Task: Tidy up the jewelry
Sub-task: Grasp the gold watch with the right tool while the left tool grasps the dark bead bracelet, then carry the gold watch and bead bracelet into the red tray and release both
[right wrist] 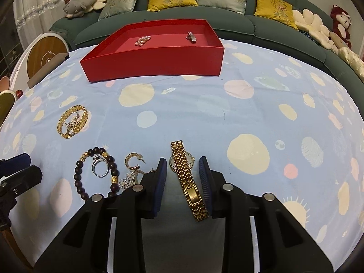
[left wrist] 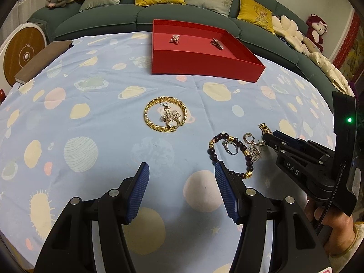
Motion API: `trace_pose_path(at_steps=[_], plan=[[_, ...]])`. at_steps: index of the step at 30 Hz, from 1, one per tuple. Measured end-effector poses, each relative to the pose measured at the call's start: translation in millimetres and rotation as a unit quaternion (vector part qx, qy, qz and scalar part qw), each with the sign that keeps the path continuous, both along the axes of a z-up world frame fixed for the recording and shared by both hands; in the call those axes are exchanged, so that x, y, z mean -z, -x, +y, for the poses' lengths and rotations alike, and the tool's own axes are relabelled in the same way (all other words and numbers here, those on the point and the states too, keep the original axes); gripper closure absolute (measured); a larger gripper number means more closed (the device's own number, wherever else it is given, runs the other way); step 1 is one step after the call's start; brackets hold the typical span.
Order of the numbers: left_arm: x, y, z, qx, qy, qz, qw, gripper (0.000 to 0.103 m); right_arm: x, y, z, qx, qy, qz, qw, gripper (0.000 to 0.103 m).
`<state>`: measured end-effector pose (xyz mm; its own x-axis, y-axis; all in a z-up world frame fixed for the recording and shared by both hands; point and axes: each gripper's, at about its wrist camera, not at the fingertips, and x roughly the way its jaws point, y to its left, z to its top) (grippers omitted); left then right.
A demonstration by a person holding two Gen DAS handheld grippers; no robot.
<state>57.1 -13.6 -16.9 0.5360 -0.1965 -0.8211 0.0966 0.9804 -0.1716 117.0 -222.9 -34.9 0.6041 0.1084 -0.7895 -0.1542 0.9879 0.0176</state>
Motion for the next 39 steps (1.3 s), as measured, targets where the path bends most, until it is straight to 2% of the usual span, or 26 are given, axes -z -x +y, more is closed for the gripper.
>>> trace_pose_path(at_steps=[10,15,17,20,23,27,29,33,35,39], plan=[[10,-8,-18,0.014,0.017,0.013,0.9997,0.045,-14,11,-11,0.006,-0.016,-0.011,1.0,0.082],[14,-14,-33,0.022,0.008,0.0,0.9997,0.046,-19,12,-14,0.01,-0.024,-0.013,1.0,0.082],[16,-16,-37,0.023,-0.003,-0.007,0.9997,0.056,-20,12,-16,0.012,-0.027,-0.013,0.999,0.082],[23,-20,-44,0.028,-0.018,-0.002,0.9994,0.065,-21,12,-18,0.014,-0.032,-0.013,0.999,0.082],[26,-19,-52,0.035,-0.05,-0.018,0.998,0.068,-22,12,-19,0.017,-0.034,-0.014,0.999,0.082],[28,-20,-54,0.039,-0.077,-0.026,0.9959,0.081,-23,11,-23,0.021,-0.037,-0.014,0.999,0.082],[28,-21,-52,0.038,-0.079,-0.025,0.9958,0.095,-24,12,-23,0.022,-0.038,-0.014,0.999,0.082],[26,-22,-48,0.045,-0.07,-0.018,0.9964,0.098,-26,13,-24,0.023,-0.039,-0.017,0.999,0.082],[24,-20,-46,0.048,-0.061,-0.016,0.9968,0.098,-28,14,-24,0.022,-0.041,-0.02,0.999,0.095],[15,-16,-42,0.051,-0.043,-0.021,0.9976,0.098,-36,14,-24,0.021,-0.044,-0.028,0.998,0.096]])
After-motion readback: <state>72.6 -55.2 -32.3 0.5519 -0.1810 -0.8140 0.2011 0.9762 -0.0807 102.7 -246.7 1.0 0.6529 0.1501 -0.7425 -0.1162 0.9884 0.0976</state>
